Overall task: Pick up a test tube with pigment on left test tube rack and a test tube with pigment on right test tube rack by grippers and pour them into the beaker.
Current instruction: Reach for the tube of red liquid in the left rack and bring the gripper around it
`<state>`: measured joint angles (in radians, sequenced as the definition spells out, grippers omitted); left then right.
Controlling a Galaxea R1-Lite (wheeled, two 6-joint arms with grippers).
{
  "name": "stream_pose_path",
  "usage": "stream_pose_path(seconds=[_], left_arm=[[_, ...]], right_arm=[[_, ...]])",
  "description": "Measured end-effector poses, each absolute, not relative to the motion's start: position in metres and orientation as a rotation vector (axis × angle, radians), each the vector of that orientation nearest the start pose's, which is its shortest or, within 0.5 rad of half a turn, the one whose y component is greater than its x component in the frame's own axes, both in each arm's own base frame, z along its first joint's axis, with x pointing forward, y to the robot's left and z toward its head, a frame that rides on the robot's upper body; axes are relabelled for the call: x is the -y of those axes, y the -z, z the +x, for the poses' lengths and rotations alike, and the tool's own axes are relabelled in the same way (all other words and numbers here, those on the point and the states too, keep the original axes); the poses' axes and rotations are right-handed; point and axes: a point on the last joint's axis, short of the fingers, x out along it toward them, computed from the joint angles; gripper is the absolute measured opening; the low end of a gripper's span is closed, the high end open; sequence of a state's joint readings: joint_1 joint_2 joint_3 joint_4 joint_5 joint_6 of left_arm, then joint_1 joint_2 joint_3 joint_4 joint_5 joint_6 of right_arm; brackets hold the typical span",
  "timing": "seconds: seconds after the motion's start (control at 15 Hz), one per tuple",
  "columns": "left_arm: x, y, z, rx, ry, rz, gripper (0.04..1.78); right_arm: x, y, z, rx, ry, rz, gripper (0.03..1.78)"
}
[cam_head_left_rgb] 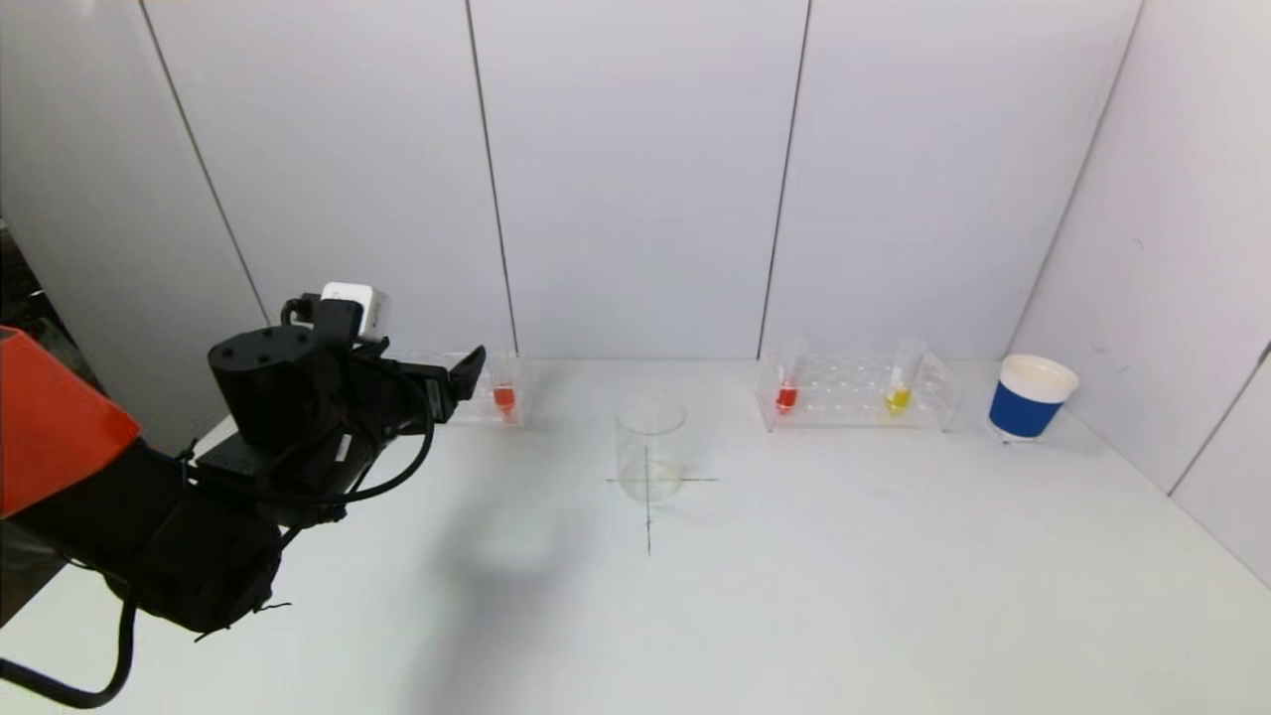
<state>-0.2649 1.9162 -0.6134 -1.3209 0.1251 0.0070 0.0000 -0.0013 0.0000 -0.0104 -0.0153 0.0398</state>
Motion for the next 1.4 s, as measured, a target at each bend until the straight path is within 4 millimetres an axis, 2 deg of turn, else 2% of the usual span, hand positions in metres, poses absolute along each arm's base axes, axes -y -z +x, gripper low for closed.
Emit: stream_pose_path(seconds=[0.4,0.73,1.4], left_arm=[[0.091,-0.106,0.344,0.011,0.111,0.002,1.76],[0.097,-0.092,0.364,0.005,0.122,0.006,1.76],[0.107,-0.070,0.391,0.001,0.118,0.008,1.76]], right_arm=[[0.000,-0.077,-0.023,0.012,0.015,0.040,1.77],[0.000,-0.076,-0.023,0.011,0.015,0.040,1.77],[0.000,-0.077,-0.023,0.012,0.015,0.040,1.77]])
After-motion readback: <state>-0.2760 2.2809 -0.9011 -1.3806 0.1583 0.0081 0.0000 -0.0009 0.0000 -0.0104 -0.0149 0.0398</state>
